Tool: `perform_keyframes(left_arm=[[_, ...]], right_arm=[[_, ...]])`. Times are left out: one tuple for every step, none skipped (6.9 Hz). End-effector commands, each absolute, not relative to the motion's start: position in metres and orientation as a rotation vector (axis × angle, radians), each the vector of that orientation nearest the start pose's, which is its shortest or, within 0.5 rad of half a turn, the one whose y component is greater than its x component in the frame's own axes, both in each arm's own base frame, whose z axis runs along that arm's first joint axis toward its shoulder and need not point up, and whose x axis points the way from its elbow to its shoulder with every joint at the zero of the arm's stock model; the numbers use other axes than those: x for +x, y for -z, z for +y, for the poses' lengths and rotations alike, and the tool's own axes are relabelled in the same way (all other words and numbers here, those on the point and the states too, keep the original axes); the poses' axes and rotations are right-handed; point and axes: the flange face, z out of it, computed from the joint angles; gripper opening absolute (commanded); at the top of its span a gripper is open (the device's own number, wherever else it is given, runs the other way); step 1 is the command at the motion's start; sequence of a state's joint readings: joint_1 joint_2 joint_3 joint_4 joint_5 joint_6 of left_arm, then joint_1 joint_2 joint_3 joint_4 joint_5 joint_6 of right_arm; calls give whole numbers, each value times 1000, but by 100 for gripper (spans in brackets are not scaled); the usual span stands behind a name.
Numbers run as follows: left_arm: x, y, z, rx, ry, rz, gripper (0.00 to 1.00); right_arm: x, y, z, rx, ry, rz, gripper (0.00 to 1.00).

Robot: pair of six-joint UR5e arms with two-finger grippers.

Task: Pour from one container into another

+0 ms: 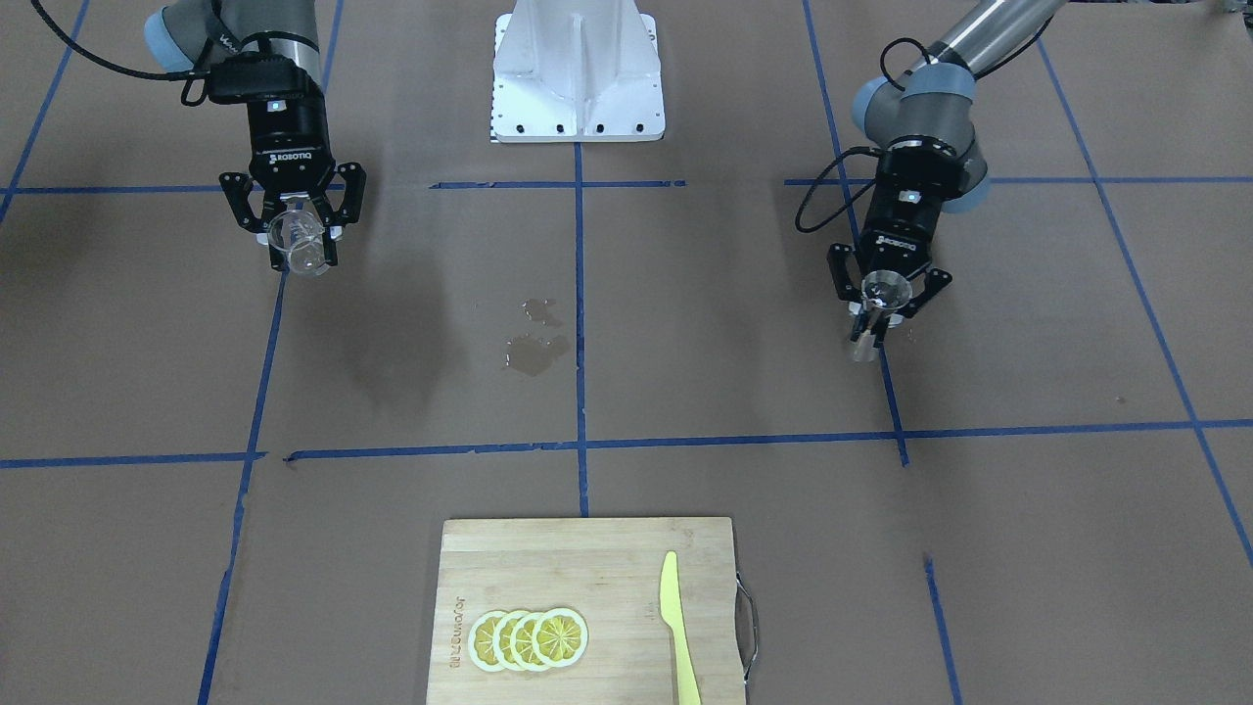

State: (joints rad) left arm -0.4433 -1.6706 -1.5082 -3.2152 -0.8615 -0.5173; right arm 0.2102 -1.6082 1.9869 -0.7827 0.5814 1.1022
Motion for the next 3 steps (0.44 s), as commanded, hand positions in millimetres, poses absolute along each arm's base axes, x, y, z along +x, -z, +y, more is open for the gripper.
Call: perform_keyframes(left_arm=[[304,-539,-374,1337,268,792,0],[281,-561,-367,1335,349,766,0],[272,-574,-366,1362,420,749,0]], right_arm=[[-380,-387,-313,1151,-383,-695,0],[-380,-388,-314,1148,-382,-694,0],[-380,-389,-315,1149,-381,-690,0]])
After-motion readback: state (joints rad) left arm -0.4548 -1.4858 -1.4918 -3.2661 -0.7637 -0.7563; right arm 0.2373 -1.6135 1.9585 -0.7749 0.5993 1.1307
